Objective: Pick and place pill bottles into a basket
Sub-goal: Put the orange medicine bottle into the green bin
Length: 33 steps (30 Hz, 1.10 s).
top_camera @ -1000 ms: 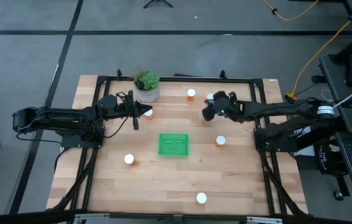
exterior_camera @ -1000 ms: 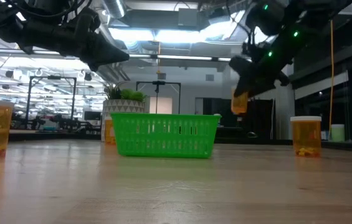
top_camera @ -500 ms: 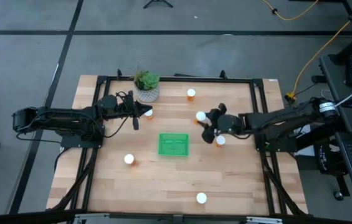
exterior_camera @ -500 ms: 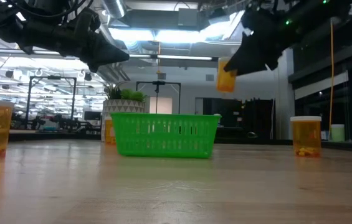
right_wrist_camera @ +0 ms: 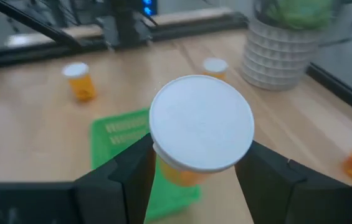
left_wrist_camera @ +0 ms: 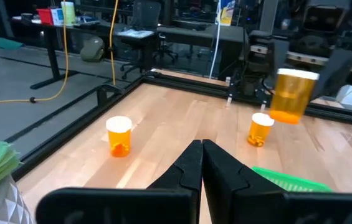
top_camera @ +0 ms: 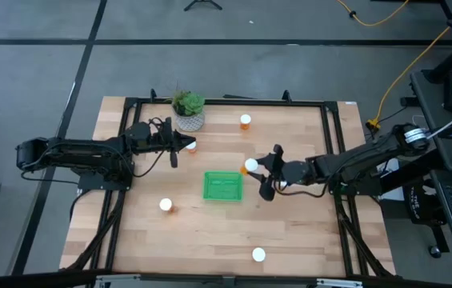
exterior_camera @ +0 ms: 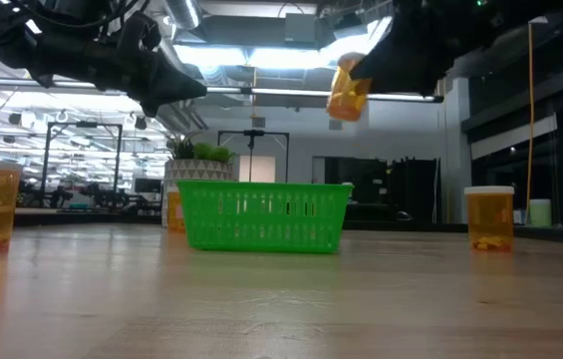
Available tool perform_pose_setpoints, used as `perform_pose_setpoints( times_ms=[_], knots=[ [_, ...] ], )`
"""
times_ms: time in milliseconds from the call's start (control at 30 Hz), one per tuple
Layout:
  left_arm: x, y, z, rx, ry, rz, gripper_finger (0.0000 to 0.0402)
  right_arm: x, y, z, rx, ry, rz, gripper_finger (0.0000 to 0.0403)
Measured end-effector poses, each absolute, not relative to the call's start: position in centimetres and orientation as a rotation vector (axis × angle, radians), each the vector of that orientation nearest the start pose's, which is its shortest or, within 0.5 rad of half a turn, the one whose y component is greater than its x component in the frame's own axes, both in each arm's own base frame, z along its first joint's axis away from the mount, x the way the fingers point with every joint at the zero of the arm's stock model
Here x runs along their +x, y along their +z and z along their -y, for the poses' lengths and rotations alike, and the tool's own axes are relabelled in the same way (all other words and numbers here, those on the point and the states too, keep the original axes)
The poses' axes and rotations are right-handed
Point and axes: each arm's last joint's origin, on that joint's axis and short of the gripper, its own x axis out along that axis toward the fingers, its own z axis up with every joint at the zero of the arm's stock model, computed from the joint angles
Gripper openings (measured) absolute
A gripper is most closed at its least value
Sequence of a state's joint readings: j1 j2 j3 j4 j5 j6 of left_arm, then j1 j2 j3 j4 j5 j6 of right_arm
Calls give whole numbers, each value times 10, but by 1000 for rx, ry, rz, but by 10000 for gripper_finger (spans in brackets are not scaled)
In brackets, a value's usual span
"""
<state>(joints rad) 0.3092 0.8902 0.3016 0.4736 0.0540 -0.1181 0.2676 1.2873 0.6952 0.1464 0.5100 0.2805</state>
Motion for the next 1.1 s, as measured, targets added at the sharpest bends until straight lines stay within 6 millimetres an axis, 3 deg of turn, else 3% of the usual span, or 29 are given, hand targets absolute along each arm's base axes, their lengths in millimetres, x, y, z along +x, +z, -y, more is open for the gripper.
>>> perform_pose_setpoints(
  times_ms=[400,633,1100],
  knots=[
    [179,212,-55,-140,262,-97,6,286,233,-68,91,-157,-352,206],
    [179,211,-55,-141,262,-97,6,305,233,-74,3,-155,-483,206],
    [179,211,-55,-151,263,-103,6,328,191,-70,-36,-198,-619,206]
  ],
)
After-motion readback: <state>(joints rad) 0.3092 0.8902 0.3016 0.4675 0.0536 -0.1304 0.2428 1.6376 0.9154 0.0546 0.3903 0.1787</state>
